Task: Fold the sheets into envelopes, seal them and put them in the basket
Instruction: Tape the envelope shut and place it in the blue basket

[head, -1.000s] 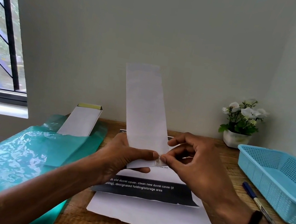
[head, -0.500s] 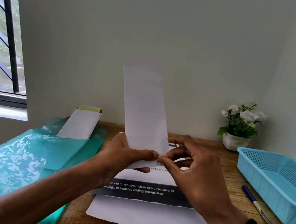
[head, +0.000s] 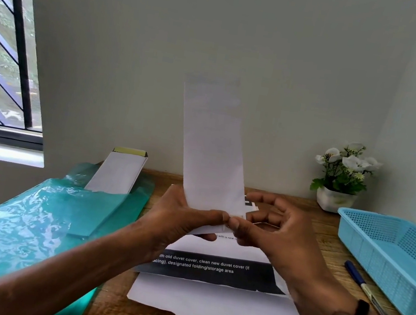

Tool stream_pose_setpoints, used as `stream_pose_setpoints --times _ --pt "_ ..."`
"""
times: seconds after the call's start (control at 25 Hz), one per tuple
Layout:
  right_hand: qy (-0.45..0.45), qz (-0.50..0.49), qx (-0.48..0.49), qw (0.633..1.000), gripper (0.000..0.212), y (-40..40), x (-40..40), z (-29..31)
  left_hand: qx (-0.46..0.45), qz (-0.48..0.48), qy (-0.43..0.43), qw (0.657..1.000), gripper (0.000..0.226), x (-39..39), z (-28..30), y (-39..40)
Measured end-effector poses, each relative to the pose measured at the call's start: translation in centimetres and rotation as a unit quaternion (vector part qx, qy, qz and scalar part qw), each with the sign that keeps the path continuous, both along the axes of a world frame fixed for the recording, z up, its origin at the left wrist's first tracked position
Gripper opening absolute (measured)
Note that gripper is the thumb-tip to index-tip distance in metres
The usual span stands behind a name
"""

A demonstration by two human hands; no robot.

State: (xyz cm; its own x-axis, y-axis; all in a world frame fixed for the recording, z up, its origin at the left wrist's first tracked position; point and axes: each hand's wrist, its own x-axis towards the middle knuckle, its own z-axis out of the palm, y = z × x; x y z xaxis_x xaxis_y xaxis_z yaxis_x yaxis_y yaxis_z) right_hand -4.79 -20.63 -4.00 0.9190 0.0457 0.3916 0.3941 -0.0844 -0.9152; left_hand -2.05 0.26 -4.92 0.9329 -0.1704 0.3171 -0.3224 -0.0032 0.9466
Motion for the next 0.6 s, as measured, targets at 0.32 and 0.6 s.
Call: stream_pose_setpoints --times 0.32,0.6 --pt "0.063 0.053 0.118 0.990 0.046 -0.05 0.35 0.57 -0.049 -0.020 0.038 0.998 0.050 -0.13 0.41 -0.19" --pt "0.060 0.057 0.136 0.987 0.040 -0.38 0.49 0.37 -0.041 -0.016 0.053 0.998 0.078 0.11 0.05 0.02"
